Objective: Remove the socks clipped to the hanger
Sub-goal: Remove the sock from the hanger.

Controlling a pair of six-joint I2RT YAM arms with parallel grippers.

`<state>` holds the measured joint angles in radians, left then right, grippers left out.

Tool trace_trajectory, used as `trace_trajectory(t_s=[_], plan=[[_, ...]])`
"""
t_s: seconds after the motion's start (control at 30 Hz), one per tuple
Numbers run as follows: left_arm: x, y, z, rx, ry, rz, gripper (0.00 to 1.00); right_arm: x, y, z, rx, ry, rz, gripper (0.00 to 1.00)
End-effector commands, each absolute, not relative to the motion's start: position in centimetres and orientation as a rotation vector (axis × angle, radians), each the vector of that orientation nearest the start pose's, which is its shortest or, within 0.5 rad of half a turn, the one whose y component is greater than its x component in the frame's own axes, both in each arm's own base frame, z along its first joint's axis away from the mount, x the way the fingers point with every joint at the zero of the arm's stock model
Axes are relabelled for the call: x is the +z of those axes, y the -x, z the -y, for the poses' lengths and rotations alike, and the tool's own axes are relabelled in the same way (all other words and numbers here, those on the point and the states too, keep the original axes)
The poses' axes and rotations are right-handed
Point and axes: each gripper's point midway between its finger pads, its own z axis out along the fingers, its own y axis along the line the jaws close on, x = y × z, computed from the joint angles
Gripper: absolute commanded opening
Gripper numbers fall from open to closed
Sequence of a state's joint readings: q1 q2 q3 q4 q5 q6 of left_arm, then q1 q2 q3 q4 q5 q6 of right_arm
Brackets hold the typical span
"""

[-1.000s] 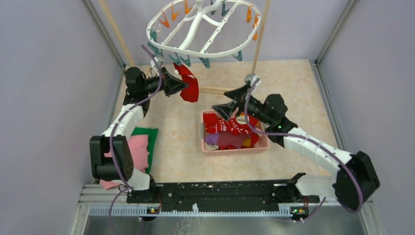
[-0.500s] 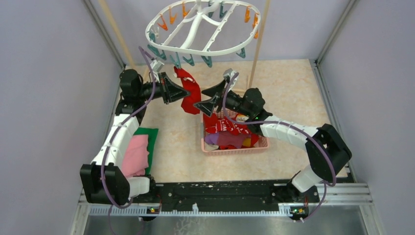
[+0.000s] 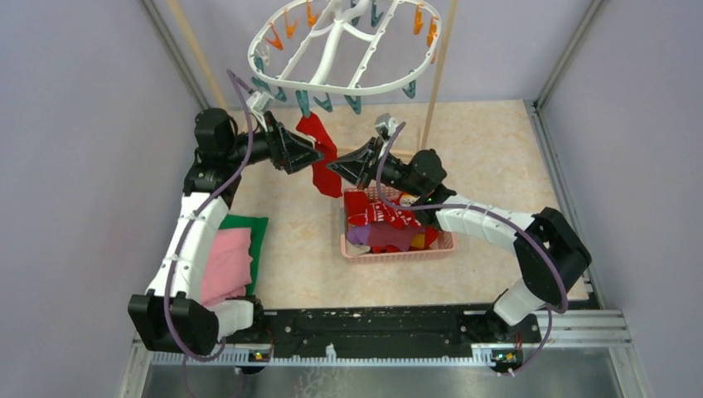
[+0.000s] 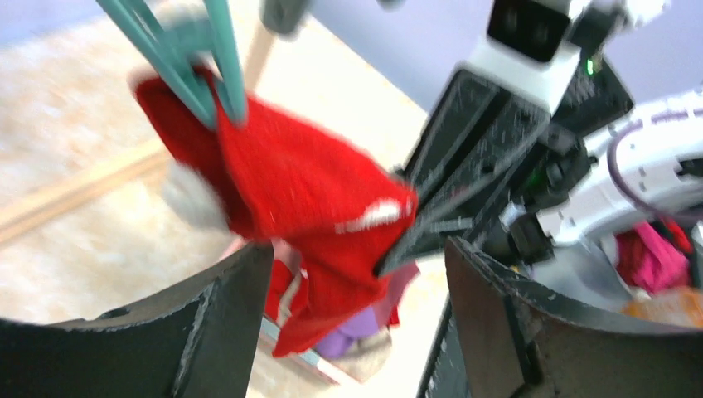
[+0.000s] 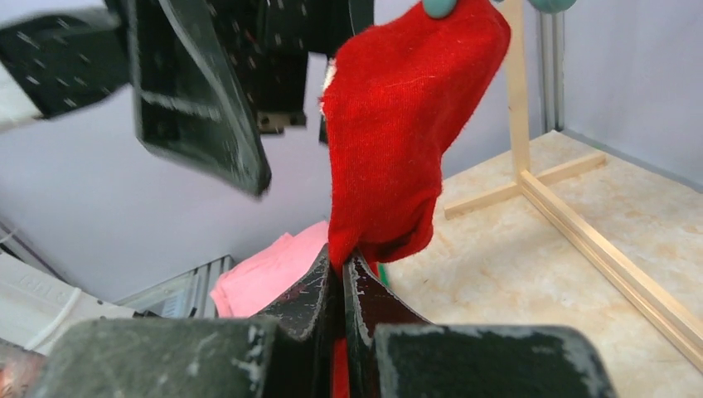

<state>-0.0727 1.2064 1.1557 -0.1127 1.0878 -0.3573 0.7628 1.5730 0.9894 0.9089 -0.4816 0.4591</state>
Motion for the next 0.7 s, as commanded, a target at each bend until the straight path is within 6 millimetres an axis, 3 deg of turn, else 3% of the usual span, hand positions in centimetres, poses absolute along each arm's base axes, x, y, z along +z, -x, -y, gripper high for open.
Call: trace_trajectory(t_s=[0.0,0.1,0.33,0.47,0.67], plan=[[39.4,-31.3,15.9,-0.921,-0.519,-1.661,0.85,34.6,-26.9,-39.5,1.251,0.655,-1.196,0.0],[41.3,-32.3,14.8,-0.833,-0.468,-1.642,0.92,33.7,-26.7,-39.5,1.225,0.655,-1.222,0.0],[46.5,-34.0,14.9,-0.844,-0.415,-1.543,0.93,33.4,-25.9,-40.4,1.218,0.673,-1.221,0.0],[47.2,-35.3,14.8,-0.859,-0.355,-1.55,0.91,33.9,-25.9,-40.5,1.218,0.673,-1.213,0.0],[46.2,-36.6,15.3,-0.931,-0.297,-1.604,0.87,34.2,-26.1,-40.8,1.216,0.669,-1.21,0.0]])
